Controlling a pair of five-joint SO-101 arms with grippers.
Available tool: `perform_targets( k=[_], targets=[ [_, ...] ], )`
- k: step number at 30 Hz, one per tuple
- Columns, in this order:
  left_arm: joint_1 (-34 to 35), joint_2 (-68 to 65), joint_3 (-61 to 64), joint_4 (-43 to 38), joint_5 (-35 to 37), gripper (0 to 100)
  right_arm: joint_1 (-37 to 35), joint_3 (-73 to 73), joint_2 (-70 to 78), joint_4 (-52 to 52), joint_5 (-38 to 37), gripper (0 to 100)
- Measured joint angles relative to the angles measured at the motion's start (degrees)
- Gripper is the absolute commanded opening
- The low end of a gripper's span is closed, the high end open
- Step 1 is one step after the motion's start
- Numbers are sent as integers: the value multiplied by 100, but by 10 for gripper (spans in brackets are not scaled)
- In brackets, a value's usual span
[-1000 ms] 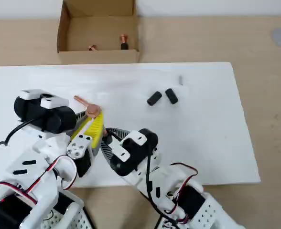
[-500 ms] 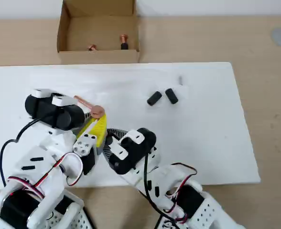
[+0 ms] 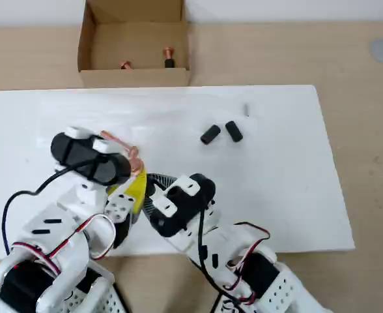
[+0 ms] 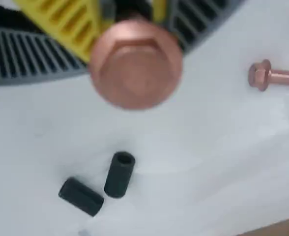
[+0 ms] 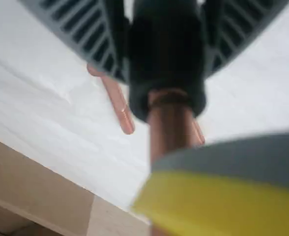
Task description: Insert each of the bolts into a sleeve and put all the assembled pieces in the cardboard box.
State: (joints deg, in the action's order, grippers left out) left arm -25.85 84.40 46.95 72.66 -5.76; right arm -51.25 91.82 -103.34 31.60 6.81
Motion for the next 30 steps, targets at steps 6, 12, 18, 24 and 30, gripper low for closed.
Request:
perform_targets(
  k=[6,12,18,24,30],
  targets=[
    [-9,0,-35,132,-114,109,9,0,0,0,0,9],
    [26,0,-290,677,-325,168,167,0,0,9,0,9],
    [26,0,-308,844,-352,168,185,0,-9,9,9,9],
    [26,-9,-826,1020,-343,167,589,-9,-9,0,9,9],
    [369,-615,-1864,1600,-185,167,1222,-149,-9,-88,193,9]
  ],
)
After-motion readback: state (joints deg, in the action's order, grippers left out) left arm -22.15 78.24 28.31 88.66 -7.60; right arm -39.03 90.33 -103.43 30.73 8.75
